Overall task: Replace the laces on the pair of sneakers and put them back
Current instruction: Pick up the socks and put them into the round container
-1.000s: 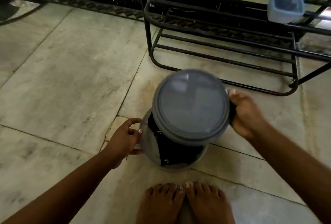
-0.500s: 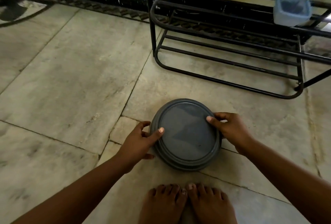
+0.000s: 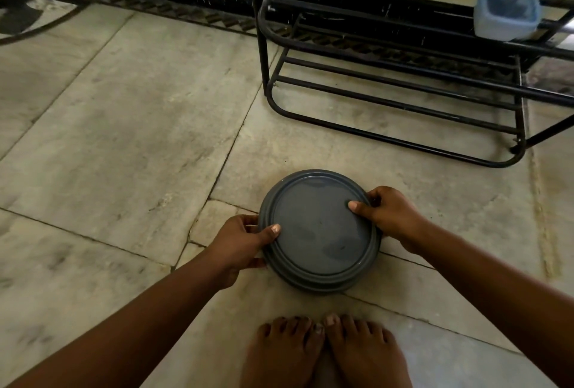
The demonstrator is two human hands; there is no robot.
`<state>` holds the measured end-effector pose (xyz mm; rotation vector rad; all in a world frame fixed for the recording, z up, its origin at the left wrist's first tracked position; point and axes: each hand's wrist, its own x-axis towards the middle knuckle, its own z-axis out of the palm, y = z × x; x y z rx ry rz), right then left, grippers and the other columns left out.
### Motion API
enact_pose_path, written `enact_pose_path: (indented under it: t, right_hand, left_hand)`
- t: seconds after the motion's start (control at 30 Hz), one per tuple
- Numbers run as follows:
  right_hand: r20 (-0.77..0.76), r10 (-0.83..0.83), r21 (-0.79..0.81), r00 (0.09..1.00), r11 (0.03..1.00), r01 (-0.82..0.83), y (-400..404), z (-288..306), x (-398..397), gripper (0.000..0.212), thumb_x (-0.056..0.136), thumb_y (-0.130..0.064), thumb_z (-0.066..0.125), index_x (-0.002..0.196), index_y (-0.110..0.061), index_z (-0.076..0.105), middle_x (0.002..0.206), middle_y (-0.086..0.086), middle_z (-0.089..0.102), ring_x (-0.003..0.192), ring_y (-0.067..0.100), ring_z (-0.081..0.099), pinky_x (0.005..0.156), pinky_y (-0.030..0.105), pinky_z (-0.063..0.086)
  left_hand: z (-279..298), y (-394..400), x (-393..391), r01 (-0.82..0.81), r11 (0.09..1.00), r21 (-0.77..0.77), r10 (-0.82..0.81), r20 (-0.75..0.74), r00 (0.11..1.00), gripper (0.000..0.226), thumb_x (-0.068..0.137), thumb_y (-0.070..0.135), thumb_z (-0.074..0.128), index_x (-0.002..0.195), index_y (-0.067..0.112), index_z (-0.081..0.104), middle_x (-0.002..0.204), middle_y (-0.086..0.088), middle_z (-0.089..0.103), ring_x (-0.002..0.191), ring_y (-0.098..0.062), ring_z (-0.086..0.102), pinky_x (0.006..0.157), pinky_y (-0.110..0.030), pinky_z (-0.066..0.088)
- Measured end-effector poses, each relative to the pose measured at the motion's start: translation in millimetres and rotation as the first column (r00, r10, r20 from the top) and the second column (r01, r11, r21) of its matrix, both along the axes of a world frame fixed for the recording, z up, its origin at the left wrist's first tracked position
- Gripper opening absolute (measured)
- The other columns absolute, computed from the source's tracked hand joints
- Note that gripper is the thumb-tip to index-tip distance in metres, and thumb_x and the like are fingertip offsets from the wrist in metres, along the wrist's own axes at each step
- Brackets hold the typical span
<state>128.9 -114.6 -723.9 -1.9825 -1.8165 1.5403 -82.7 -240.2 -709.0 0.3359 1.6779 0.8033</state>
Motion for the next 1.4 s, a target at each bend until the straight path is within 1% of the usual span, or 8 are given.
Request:
enact_pose_path:
  t: [0.2,0.43,0.57,0.8,0.97,1.03,1.2,1.4]
  right_hand:
    - [0.024,0.053,0.092,0.998,0.994,-0.055,-6.3,1.8,2.6,0.044,0.084,-0.046,0.063,0.113,-0.014,0.056,0.100,0.001,0.062,0.086,0.017,0.060,0.071,0.034,0.053]
    - [0.014,0.167,0.262,0.986,0.951,-0.164,-38.3,-15.1,1.1,0.068,0.093,-0.046,0.048,0.147,-0.017,0.019,0.146,0.009,0.034,0.131,0.026,0.037,0.105,0.041,0.035]
    - [0.078,0.168,0.366,0.983,0.912,-0.185,-47.9,-15.9,1.8,0.076,0.089,-0.055,0.043,0.148,-0.016,0.016,0.149,0.009,0.031,0.134,0.024,0.035,0.106,0.040,0.035]
    - [0.198,0.212,0.449,0.957,0.848,-0.281,-46.0,-14.2,0.9,0.075,0.089,-0.058,0.041,0.147,-0.015,0.019,0.143,0.010,0.037,0.127,0.026,0.041,0.101,0.041,0.039]
    - [-0.041,-0.151,0.096,0.988,0.983,0.155,-52.6,-5.4,8.8,0.087,0.071,-0.065,0.061,0.137,-0.018,0.030,0.130,0.008,0.051,0.104,0.022,0.058,0.078,0.041,0.055]
    - [-0.083,-0.258,-0.119,0.963,0.962,0.247,-68.0,-0.4,15.0,0.086,0.065,-0.064,0.067,0.129,-0.018,0.033,0.116,0.005,0.057,0.092,0.020,0.061,0.068,0.039,0.056]
    - [-0.175,-0.262,-0.568,0.949,0.814,0.120,-87.9,12.8,15.9,0.037,0.080,-0.043,0.067,0.102,-0.016,0.055,0.092,0.009,0.062,0.062,0.019,0.059,0.048,0.027,0.049]
    - [-0.194,-0.278,-0.605,0.941,0.789,0.108,-81.8,6.6,18.9,0.065,0.058,-0.039,0.076,0.113,-0.009,0.058,0.094,0.016,0.059,0.069,0.024,0.061,0.057,0.032,0.055]
  left_hand:
    - [-1.9,-3.8,-1.3,0.004,0.999,0.041,-0.004,-0.001,1.000,0.034,0.086,0.017,0.066,0.117,0.007,0.056,0.103,-0.008,0.065,0.093,-0.019,0.065,0.061,-0.028,0.055]
    - [-11.8,-10.9,3.3,-0.010,0.998,0.061,0.014,-0.064,0.998,0.048,0.085,0.017,0.067,0.129,0.008,0.047,0.112,-0.006,0.059,0.099,-0.020,0.063,0.081,-0.032,0.056]
    - [-14.0,-11.1,13.1,-0.002,0.995,0.100,0.027,-0.255,0.967,0.042,0.087,0.018,0.065,0.125,0.008,0.048,0.112,-0.004,0.056,0.102,-0.022,0.060,0.087,-0.035,0.053]
    - [-16.4,-15.0,19.0,0.099,0.988,0.119,-0.038,-0.435,0.900,0.046,0.089,0.027,0.063,0.128,0.009,0.047,0.115,-0.002,0.053,0.096,-0.014,0.055,0.066,-0.012,0.044]
    - [-5.6,-29.8,13.8,-0.012,0.999,-0.030,0.006,-0.192,0.981,0.063,0.075,0.051,0.067,0.120,0.012,0.047,0.102,-0.004,0.059,0.091,-0.017,0.061,0.075,-0.035,0.056]
    - [-1.4,-40.0,20.4,0.164,0.969,-0.182,-0.180,-0.073,0.981,0.069,0.067,0.064,0.064,0.114,0.015,0.051,0.103,-0.005,0.062,0.091,-0.019,0.062,0.068,-0.033,0.056]
    - [-7.8,-44.2,35.0,0.214,0.970,-0.117,-0.219,-0.030,0.975,0.043,0.076,0.052,0.067,0.096,0.015,0.060,0.093,-0.006,0.068,0.082,-0.016,0.067,0.068,-0.029,0.057]
    - [-14.0,-46.8,39.9,0.122,0.992,-0.029,-0.123,-0.051,0.991,0.051,0.067,0.048,0.072,0.090,0.003,0.066,0.073,-0.007,0.066,0.066,-0.012,0.064,0.065,-0.027,0.056]
